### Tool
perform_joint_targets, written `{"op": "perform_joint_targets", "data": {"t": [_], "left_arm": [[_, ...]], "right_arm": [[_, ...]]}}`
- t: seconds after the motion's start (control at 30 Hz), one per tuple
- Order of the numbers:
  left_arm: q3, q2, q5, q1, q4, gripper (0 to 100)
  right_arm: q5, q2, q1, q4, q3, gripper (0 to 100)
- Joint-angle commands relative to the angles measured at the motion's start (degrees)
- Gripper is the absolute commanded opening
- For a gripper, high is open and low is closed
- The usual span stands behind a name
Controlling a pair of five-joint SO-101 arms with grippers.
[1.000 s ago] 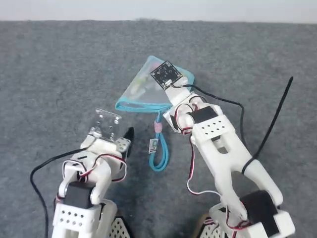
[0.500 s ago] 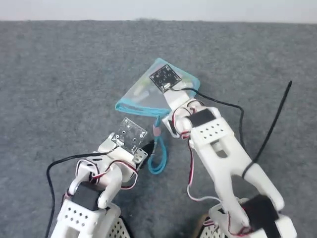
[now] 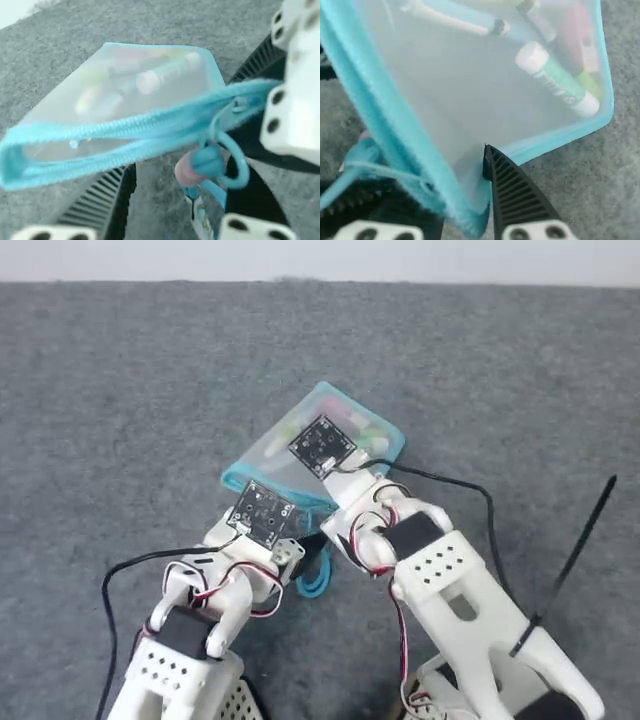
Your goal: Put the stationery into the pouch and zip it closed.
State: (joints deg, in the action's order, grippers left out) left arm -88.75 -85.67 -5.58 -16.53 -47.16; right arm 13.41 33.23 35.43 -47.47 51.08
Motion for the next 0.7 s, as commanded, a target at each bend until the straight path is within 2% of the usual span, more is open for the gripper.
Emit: {"op": "perform_joint_targets", "data": {"t": [0.0, 0.13, 0.27, 0.53, 0.67], "left_arm": [[0.13, -0.97, 1.05, -0.09, 4.92, 17], [0.13, -1.05, 0.79, 0.0, 5.1, 1], [0.13, -1.05, 0.62, 1.05, 4.84, 1], [4.26, -1.05, 0.62, 13.89, 2.64, 1], [4.18, -1.05, 0.62, 16.97, 2.73, 1]], "right_arm": [[1.32, 1.01, 0.75, 0.4, 0.09, 0.6], [2.02, -1.63, -1.89, 2.51, 0.09, 0.6], [2.37, -5.32, -5.14, 4.88, -0.26, 0.6], [4.48, -12.18, -11.38, 9.45, -1.49, 0.6], [4.48, -13.76, -12.09, 9.89, -1.93, 0.6]]}}
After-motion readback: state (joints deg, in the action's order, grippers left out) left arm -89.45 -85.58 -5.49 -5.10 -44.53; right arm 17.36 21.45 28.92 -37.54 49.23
